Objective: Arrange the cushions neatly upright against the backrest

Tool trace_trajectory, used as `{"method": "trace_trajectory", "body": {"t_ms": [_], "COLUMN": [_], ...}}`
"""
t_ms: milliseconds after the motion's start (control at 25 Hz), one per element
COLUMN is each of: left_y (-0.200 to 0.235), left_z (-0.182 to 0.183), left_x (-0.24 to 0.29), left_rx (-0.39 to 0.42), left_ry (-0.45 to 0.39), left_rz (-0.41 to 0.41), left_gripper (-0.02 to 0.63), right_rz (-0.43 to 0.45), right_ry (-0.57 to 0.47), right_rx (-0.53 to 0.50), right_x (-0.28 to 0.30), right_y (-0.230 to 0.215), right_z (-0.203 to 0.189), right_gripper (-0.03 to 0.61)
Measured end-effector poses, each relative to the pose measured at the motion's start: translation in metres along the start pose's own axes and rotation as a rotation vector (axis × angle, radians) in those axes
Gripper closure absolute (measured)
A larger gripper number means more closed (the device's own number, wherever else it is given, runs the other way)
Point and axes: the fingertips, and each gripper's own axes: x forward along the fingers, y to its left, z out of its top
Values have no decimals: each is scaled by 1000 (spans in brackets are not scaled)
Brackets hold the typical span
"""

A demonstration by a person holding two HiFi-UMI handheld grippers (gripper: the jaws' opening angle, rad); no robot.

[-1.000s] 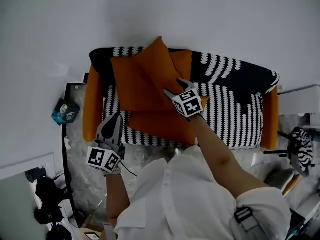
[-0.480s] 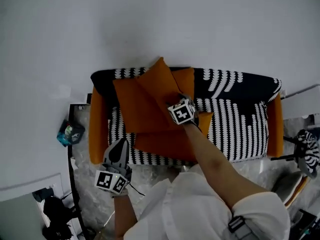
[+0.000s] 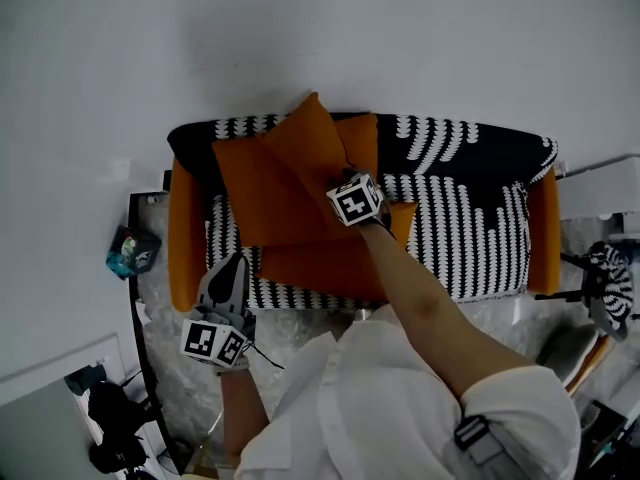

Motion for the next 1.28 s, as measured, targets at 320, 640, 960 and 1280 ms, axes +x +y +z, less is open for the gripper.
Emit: {"method": "trace_trajectory", "body": {"t_ms": [320, 640, 960, 1280], "left_y": [-25, -90, -179, -314], "left_z": [2, 3, -7, -33], "left_x": [34, 88, 145, 236], "left_rx": [-10, 2, 29, 8], "left_ry": [-29, -34, -4, 9], "left_rz": [-89, -233, -278, -284], "left_gripper": [583, 583, 583, 583], "right_rz": [10, -68, -89, -60], "right_ry": [-27, -45, -118, -96], "right_rx": [-136, -421, -575, -844], "right_x": [-50, -112, -171, -233], "right_y": [0, -39, -114, -255], "right_z": [-6, -24, -48, -132], "right_gripper": [433, 479, 483, 483]}}
